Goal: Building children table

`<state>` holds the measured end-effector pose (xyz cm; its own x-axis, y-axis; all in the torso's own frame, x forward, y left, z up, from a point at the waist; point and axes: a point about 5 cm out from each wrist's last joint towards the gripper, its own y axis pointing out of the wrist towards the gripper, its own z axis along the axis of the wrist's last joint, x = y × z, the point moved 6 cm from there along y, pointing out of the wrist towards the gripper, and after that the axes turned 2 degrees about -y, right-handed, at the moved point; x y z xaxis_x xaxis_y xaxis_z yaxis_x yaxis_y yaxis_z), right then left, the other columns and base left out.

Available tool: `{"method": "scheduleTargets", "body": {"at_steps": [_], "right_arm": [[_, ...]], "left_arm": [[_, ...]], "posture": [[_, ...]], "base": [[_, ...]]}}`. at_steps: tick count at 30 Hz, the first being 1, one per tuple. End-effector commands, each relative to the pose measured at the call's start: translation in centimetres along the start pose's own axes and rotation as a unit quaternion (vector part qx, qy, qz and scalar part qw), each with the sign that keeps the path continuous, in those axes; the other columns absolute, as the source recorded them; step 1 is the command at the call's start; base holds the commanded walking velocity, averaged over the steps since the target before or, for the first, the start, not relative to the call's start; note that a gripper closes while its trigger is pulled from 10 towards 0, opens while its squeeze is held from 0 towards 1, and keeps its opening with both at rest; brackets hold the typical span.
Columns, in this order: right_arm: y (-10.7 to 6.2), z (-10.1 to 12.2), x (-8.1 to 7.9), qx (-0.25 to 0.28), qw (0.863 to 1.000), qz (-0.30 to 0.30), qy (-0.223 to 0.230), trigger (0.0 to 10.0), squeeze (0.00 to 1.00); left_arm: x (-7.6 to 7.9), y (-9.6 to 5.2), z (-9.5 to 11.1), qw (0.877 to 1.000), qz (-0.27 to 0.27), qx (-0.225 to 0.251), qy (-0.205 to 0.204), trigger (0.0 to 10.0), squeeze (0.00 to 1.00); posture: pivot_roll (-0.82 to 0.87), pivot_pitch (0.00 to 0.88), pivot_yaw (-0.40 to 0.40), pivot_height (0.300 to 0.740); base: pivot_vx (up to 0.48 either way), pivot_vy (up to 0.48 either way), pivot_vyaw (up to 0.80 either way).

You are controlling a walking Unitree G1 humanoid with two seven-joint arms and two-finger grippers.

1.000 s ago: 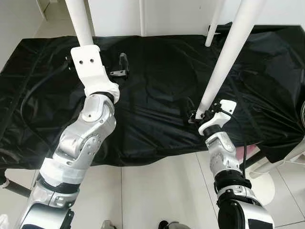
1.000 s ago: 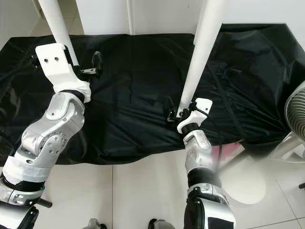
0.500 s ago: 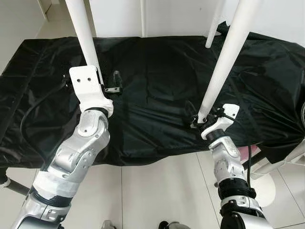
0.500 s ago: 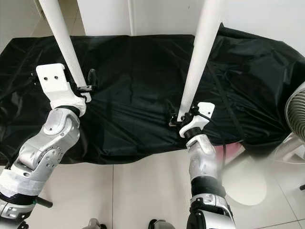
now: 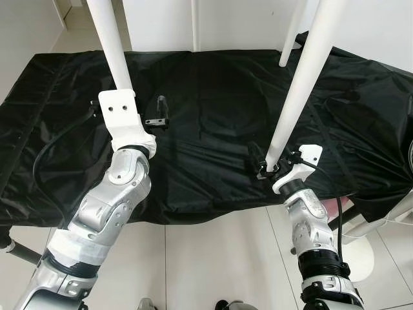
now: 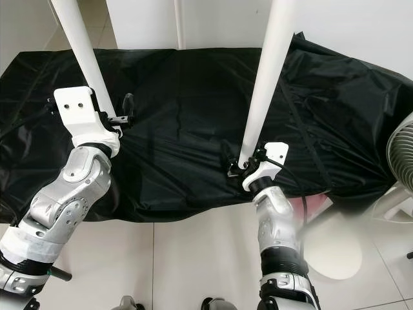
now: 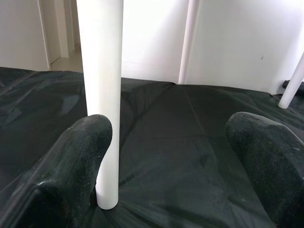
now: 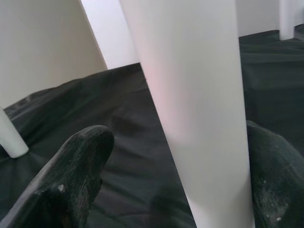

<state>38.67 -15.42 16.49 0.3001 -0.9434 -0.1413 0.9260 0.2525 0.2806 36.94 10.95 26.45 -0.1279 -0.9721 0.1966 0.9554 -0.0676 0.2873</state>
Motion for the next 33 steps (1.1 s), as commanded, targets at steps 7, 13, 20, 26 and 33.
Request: {"method": "scheduleTargets", "body": {"at_steps": [7,13,20,26,33], "right_arm": [[-1.2,-1.9,1.2,-0.029,0.994,-0.089,-0.056,10.0,0.0],[-1.4,-1.1,2.0,-0.01,0.988,-0.136,-0.074,10.0,0.0],[-3.0,-0.3,1.5,0.013,0.982,-0.168,-0.08,10.0,0.0],[-4.1,-1.0,-0.7,0.003,0.988,-0.131,-0.077,10.0,0.0],[-5.0,-1.7,-1.8,-0.009,0.992,-0.101,-0.081,10.0,0.0]], "left_arm": [[4.8,-1.1,-0.6,0.976,-0.219,-0.011,0.009,10.0,0.0],[4.9,-1.3,-0.8,0.975,-0.222,-0.013,0.01,10.0,0.0],[5.0,-1.5,-1.2,0.974,-0.225,-0.017,0.014,10.0,0.0],[5.0,-1.6,-1.4,0.974,-0.225,-0.019,0.018,10.0,0.0],[5.1,-1.8,-1.9,0.974,-0.226,-0.023,0.024,10.0,0.0]], "posture": [[0.04,0.094,0.008,0.74],[0.04,0.091,0.005,0.74],[0.05,0.084,-0.002,0.74],[0.04,0.078,-0.001,0.74],[0.04,0.076,0.003,0.74]], "base": [[0.0,0.0,0.0],[0.0,0.0,0.0],[0.0,0.0,0.0],[0.0,0.0,0.0],[0.0,0.0,0.0]]}}
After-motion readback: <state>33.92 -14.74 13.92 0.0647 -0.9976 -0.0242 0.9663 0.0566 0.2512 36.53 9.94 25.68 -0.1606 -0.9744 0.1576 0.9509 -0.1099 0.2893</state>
